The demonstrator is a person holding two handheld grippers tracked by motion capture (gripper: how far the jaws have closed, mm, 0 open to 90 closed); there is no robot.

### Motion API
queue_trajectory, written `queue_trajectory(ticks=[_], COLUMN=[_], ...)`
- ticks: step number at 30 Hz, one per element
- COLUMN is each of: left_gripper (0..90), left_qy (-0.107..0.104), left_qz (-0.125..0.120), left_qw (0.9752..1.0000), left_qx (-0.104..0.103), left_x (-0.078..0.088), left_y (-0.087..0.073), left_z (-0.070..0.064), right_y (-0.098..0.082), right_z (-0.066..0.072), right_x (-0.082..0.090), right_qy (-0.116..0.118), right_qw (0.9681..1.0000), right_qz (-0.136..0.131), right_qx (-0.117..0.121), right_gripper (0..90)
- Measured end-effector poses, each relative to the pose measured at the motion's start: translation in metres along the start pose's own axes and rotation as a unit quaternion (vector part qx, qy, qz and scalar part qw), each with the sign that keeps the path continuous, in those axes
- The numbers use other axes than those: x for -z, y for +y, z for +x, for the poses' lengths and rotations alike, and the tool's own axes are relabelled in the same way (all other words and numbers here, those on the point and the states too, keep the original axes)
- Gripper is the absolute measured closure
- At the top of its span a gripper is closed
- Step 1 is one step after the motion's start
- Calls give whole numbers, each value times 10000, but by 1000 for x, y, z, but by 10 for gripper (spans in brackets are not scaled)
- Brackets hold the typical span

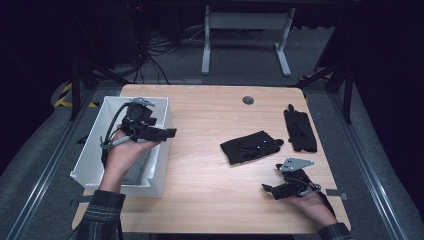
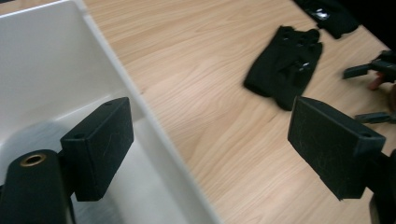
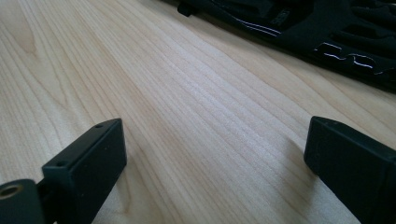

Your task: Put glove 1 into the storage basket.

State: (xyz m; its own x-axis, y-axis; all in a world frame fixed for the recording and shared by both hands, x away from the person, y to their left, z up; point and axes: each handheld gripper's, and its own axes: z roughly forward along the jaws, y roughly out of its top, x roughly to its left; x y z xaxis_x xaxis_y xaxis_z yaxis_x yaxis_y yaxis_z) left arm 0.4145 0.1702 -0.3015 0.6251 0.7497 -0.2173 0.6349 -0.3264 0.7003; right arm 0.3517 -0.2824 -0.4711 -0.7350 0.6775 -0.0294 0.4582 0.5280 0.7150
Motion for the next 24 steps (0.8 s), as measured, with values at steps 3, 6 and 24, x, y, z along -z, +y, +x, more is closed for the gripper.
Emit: queue_trajectory(ticks=[3,6,24], left_gripper=[152,151,150], left_qy=[-108,-155,-421], left_qz=[-33,-56,-31], left_qw=[9998,9996,9955], left_qx=[-148,-219,-845], left_x=[-8,-13,-72], left_y=[5,6,-15], left_z=[-17,-27,-93], right_y=[0,0,0], right_z=[0,0,0], right_x=[0,0,0], right_qy=[0,0,-3], right_qw=[10000,10000,10000], right_qz=[-2,-1,6], right_qx=[2,3,0], right_gripper=[60,60,56])
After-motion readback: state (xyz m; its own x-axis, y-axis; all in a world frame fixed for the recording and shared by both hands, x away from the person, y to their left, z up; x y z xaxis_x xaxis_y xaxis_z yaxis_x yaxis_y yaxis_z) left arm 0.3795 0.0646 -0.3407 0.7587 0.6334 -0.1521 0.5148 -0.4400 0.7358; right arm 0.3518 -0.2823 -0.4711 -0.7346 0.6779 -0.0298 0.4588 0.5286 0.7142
